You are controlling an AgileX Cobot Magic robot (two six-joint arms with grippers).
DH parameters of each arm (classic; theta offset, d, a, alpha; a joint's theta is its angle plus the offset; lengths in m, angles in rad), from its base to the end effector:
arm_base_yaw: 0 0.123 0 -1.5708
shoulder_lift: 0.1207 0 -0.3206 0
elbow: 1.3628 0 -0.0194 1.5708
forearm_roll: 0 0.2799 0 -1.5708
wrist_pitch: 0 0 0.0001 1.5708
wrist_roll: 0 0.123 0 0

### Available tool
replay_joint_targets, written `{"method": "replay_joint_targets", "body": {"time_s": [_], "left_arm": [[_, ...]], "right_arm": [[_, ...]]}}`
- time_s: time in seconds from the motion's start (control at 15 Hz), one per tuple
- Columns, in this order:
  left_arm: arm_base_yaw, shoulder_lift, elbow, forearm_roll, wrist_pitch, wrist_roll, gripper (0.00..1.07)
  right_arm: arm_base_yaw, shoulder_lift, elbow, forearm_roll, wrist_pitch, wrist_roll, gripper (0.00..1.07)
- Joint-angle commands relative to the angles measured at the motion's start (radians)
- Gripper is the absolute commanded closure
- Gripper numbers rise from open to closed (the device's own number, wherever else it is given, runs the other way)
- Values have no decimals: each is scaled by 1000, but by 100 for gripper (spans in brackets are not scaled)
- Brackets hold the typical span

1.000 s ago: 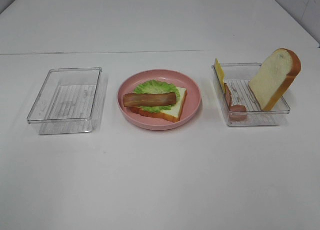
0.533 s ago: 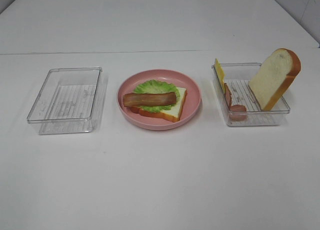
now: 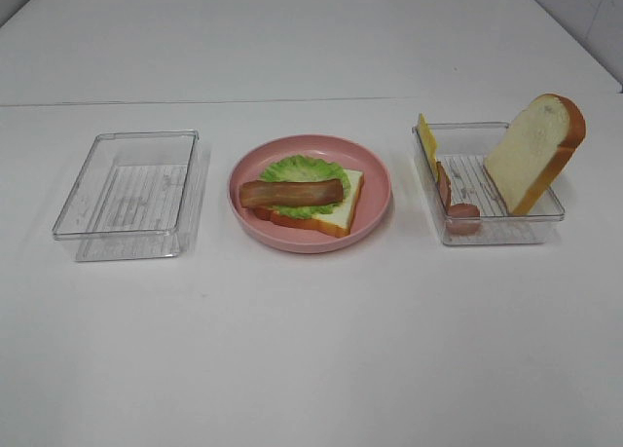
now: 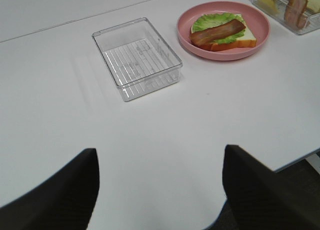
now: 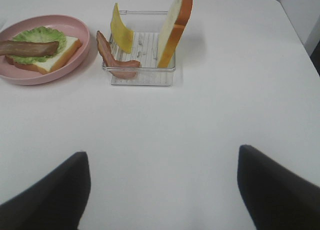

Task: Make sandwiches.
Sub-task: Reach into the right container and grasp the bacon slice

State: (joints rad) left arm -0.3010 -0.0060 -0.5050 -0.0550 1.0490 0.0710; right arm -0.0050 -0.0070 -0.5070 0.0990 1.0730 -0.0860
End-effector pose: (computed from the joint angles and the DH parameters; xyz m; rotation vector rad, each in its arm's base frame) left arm 0.0101 -0.0093 0.2798 0.3773 1.9913 -0.2111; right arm 0.0106 0.0106 0.2782 -0.0887 2.0371 0.0614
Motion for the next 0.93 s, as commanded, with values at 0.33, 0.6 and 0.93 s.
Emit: {"method": "replay_joint_targets", "body": {"time_s": [0.33, 0.6, 0.93], "left_arm": [[-1, -22, 5, -5, -8, 0, 39], [-1, -22, 5, -5, -9, -1, 39], [-1, -22, 5, -5, -9, -1, 39]], "right_arm": [[-6, -13, 1, -14, -14, -7, 31], [-6, 110, -30, 82, -138, 20, 31], [-6, 509, -129, 151, -275, -33, 31]]}}
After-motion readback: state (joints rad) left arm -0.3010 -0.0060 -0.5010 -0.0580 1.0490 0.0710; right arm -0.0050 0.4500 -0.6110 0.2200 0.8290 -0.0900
